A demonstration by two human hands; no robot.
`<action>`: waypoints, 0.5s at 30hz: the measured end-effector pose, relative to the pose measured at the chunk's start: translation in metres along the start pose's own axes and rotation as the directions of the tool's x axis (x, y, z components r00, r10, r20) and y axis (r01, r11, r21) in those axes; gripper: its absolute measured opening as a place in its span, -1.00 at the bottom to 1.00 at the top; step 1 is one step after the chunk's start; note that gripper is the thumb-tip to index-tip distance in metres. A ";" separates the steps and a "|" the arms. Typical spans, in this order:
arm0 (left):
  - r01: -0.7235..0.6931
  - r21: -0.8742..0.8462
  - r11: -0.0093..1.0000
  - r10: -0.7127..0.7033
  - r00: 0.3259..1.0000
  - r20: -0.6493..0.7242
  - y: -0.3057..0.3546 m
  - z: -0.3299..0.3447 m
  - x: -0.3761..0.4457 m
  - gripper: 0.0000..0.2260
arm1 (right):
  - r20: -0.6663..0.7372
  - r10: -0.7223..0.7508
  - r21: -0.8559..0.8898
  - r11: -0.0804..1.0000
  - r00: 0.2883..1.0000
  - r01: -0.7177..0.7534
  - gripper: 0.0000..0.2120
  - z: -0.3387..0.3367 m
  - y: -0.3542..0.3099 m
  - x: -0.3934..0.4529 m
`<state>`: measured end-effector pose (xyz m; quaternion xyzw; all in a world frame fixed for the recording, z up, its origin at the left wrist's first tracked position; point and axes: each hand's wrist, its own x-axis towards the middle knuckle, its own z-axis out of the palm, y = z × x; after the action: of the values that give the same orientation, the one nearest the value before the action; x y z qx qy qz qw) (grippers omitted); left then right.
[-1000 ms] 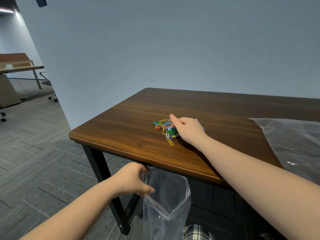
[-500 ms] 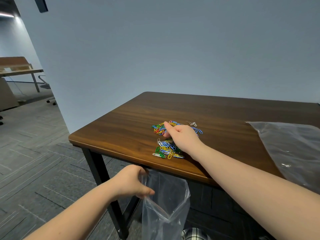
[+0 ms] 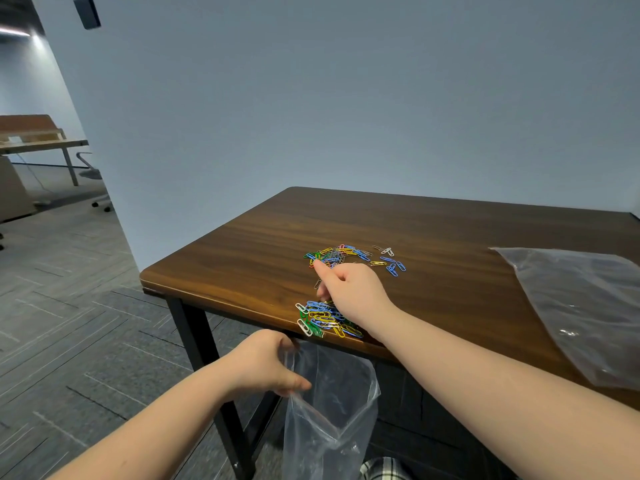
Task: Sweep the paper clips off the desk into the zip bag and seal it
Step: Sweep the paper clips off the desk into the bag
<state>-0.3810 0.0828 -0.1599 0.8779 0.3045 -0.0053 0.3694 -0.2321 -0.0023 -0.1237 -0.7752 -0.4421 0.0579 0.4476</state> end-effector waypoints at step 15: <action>-0.005 -0.058 0.998 0.005 1.000 0.005 0.004 -0.003 -0.006 -0.42 | -0.031 0.163 0.050 0.986 0.986 -0.161 -0.40 -0.013 -0.005 -0.008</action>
<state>-0.3846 0.0791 -0.1537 0.8675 0.3014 0.0020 0.3958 -0.2334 -0.0152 -0.1145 -0.7986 -0.3682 0.0913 0.4672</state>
